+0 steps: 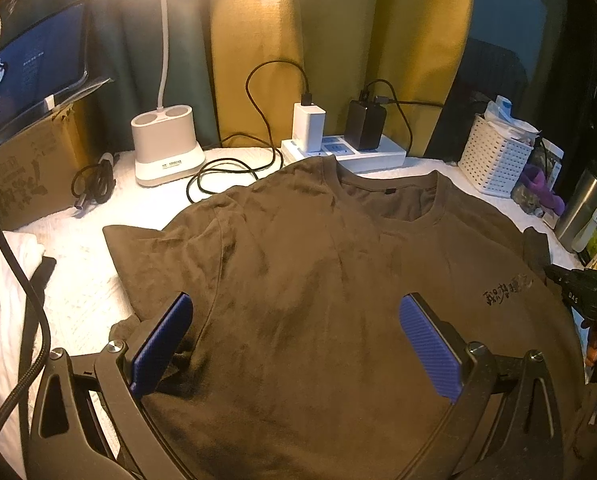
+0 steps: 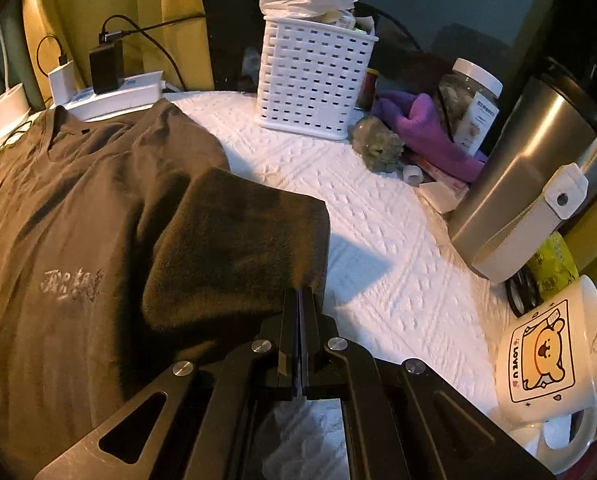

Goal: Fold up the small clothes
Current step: 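Grasp the shirt's side edge with the right gripper and fold it inward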

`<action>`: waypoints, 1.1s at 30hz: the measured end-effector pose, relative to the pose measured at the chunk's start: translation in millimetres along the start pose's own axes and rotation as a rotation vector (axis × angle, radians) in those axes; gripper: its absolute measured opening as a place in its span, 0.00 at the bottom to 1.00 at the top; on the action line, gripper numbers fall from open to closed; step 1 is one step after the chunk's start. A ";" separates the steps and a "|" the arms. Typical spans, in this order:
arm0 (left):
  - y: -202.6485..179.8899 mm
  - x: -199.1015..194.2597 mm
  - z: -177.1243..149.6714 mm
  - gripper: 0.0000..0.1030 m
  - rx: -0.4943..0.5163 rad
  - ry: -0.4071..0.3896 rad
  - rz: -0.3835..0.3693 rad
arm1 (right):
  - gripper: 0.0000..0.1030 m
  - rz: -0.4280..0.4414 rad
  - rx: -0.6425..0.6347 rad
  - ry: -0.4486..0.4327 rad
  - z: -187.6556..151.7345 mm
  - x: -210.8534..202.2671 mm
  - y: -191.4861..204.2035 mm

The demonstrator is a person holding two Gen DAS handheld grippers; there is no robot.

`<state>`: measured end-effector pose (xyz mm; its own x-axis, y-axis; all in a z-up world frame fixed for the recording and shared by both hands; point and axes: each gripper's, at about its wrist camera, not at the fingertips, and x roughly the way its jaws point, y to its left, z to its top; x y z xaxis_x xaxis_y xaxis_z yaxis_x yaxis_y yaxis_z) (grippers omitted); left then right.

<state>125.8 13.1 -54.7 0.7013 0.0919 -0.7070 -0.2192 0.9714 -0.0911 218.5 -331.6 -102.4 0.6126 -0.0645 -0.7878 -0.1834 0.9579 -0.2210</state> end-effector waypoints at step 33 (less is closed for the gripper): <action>-0.7 -31.5 -15.6 0.99 0.020 -0.020 -0.120 | 0.03 -0.079 0.366 0.047 -74.7 -51.7 -58.1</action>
<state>93.2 6.1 -43.4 0.7353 -0.0214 -0.6774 -0.1192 0.9798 -0.1603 140.0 -404.8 -91.8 0.5761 -0.1466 -0.8041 0.1553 0.9855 -0.0684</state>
